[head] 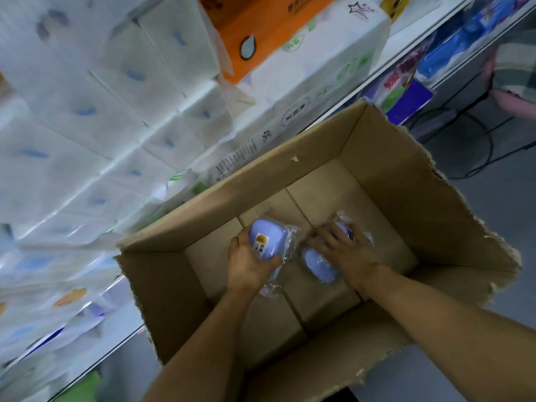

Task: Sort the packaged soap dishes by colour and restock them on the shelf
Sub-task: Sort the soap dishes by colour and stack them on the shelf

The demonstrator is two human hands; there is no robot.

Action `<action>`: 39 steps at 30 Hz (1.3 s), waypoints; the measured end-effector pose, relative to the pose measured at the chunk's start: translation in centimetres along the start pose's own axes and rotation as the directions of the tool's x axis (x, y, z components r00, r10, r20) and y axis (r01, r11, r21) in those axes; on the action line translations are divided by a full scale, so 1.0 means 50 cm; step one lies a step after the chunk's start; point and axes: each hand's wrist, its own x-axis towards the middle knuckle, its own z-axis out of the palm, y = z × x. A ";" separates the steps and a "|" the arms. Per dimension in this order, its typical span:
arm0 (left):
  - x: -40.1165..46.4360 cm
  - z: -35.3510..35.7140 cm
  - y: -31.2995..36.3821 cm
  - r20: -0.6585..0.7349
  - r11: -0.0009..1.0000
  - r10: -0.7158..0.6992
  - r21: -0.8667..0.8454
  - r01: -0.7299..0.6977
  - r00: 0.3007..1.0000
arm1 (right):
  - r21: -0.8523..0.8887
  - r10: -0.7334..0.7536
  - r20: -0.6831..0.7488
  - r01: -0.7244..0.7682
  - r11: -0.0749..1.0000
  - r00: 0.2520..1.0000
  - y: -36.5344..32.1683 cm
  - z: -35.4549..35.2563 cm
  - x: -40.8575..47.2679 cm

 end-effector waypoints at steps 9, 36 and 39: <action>-0.108 -0.153 0.015 -0.068 0.993 0.109 -0.040 -0.112 0.992 | 0.609 0.298 -0.143 -0.154 0.778 0.944 -0.036 -0.141 -0.109; -0.725 -0.937 0.129 -0.717 0.909 0.408 0.263 -0.323 0.566 | 0.109 -0.186 -0.884 0.577 0.809 0.428 -0.393 -0.986 -0.453; -0.755 -1.013 0.108 -0.734 0.914 0.399 0.272 -0.302 0.550 | 0.123 -0.198 -0.890 0.633 0.764 0.412 -0.452 -1.058 -0.455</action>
